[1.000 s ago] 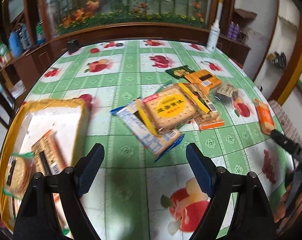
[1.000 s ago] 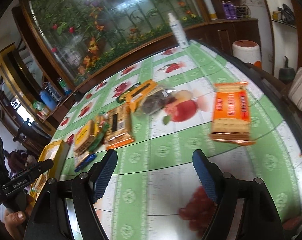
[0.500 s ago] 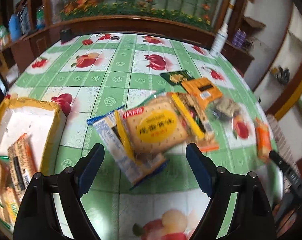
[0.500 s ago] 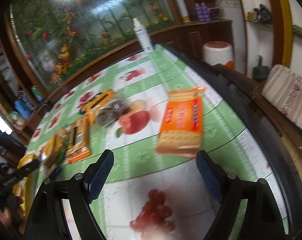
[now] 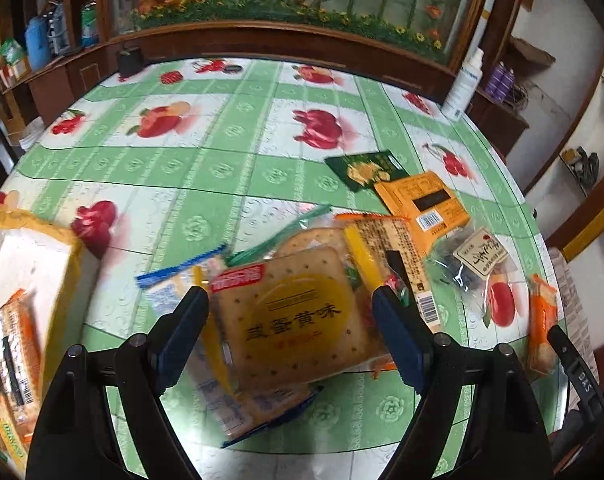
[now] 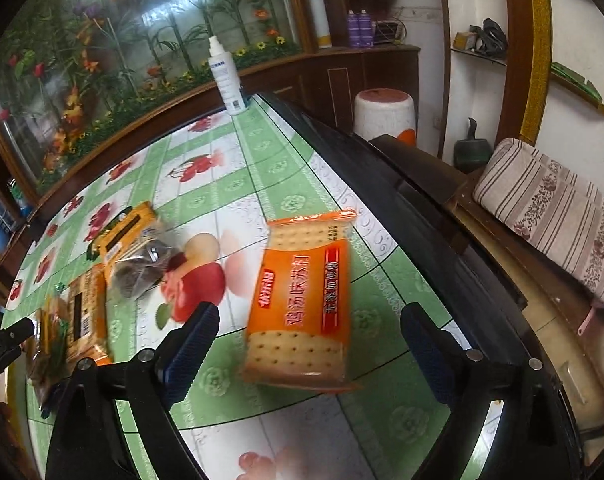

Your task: Organize snacks

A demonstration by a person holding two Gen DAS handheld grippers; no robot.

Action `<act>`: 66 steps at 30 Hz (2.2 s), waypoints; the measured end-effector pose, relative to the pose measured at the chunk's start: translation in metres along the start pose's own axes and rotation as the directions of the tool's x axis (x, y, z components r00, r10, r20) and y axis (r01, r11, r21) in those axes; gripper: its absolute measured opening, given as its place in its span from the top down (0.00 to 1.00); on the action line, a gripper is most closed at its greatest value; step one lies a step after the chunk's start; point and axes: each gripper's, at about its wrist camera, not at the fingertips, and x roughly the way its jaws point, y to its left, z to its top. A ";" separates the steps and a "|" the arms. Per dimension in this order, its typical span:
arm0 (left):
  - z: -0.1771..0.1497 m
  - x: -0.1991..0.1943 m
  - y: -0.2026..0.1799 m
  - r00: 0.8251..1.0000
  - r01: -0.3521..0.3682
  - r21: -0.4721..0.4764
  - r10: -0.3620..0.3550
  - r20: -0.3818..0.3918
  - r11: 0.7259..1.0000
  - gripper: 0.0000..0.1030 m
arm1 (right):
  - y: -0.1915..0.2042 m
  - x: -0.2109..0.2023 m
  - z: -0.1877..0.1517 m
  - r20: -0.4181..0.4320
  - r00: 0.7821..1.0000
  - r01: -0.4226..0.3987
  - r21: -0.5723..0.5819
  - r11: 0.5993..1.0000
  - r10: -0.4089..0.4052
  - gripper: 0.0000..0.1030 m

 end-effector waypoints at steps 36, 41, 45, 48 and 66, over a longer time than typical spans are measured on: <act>-0.010 -0.026 0.008 0.994 0.016 0.079 -0.025 0.111 0.997 0.31 | 0.022 0.017 -0.005 -0.057 0.998 -0.043 -0.129 0.991 0.035 0.45; -0.014 -0.034 0.010 0.992 0.010 0.078 -0.019 0.124 0.997 0.31 | 0.023 0.007 -0.006 -0.042 0.997 -0.066 -0.120 0.991 0.061 0.45; -0.019 -0.039 0.010 0.991 0.006 0.076 -0.016 0.132 0.997 0.31 | 0.024 -0.002 -0.007 -0.034 0.996 -0.089 -0.116 0.989 0.085 0.45; -0.022 -0.044 0.011 0.990 0.004 0.073 -0.014 0.138 0.997 0.31 | 0.025 -0.010 -0.008 -0.027 0.994 -0.110 -0.115 0.987 0.108 0.45; -0.045 -0.090 0.038 0.976 -0.053 0.027 0.046 0.214 0.998 0.31 | 0.089 -0.076 -0.026 -0.002 0.945 -0.321 -0.215 0.922 0.328 0.45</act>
